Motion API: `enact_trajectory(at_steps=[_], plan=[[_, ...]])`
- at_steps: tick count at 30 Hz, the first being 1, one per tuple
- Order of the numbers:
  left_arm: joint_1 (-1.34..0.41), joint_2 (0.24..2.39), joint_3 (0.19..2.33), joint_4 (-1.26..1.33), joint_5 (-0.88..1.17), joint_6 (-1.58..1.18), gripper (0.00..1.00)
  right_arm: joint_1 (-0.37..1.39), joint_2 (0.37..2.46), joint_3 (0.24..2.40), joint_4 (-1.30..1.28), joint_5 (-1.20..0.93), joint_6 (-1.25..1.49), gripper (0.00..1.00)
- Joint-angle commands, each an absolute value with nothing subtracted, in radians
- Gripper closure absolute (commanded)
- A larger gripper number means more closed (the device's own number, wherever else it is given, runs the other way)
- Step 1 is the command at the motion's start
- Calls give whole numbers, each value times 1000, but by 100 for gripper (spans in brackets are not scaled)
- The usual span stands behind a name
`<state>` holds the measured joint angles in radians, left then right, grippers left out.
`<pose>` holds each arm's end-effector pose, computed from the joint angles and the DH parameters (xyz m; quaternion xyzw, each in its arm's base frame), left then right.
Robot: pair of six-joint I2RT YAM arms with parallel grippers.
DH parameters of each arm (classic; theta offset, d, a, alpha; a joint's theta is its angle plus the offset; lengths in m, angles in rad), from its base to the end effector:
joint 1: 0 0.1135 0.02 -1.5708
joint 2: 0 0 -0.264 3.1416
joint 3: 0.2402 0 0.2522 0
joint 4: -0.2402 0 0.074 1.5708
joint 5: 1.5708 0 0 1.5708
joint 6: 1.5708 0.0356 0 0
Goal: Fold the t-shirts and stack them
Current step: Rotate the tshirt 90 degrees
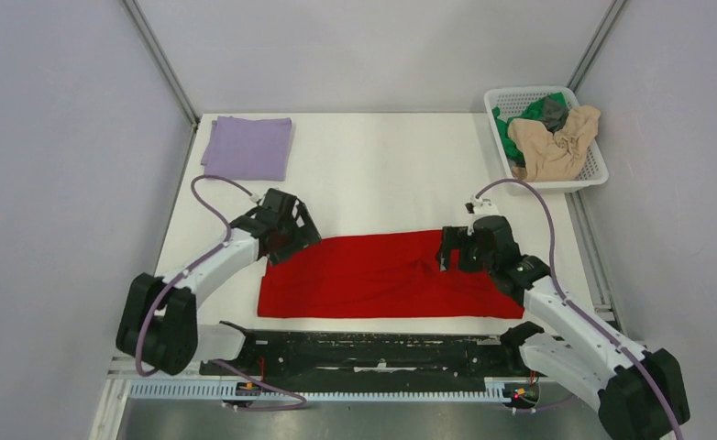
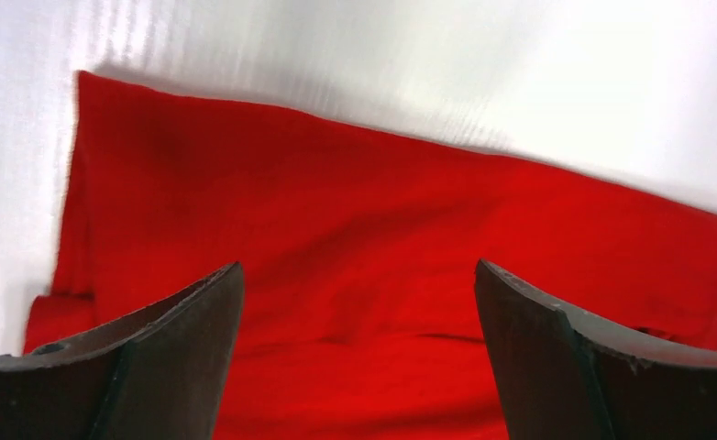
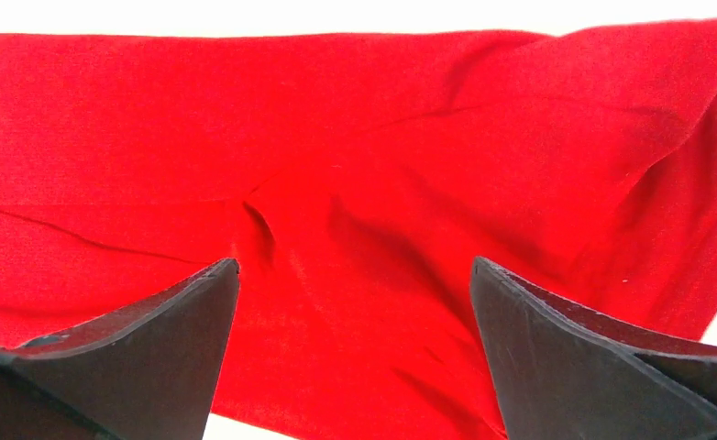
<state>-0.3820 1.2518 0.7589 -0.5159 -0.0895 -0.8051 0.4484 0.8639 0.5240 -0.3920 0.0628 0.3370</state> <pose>0.2236 -0.0864 0.2085 -0.2137 0.9358 -0.1193 0.2537 0.1640 0.0764 0.2159 -0.0380 0.9122 0.1293 0.3870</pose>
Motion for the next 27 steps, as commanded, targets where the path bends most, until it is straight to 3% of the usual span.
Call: enact_trajectory(at_steps=[1, 8, 13, 17, 22, 27], plan=[[-383, 1365, 747, -409, -60, -755, 0, 407, 939, 447, -237, 71, 441, 2], [-331, 1458, 695, -402, -184, -763, 0, 297, 1000, 240, -73, 9, 522, 2], [-305, 1474, 659, -433, -159, -790, 0, 238, 1176, 260, 69, 64, 524, 2], [-358, 1364, 570, -434, -100, -884, 0, 206, 1393, 440, 180, 60, 493, 2], [-545, 1221, 473, -433, -107, -1092, 0, 192, 1718, 772, 240, 4, 497, 2], [-752, 1240, 430, -293, -90, -1277, 0, 191, 2089, 1253, 108, -175, 402, 2]])
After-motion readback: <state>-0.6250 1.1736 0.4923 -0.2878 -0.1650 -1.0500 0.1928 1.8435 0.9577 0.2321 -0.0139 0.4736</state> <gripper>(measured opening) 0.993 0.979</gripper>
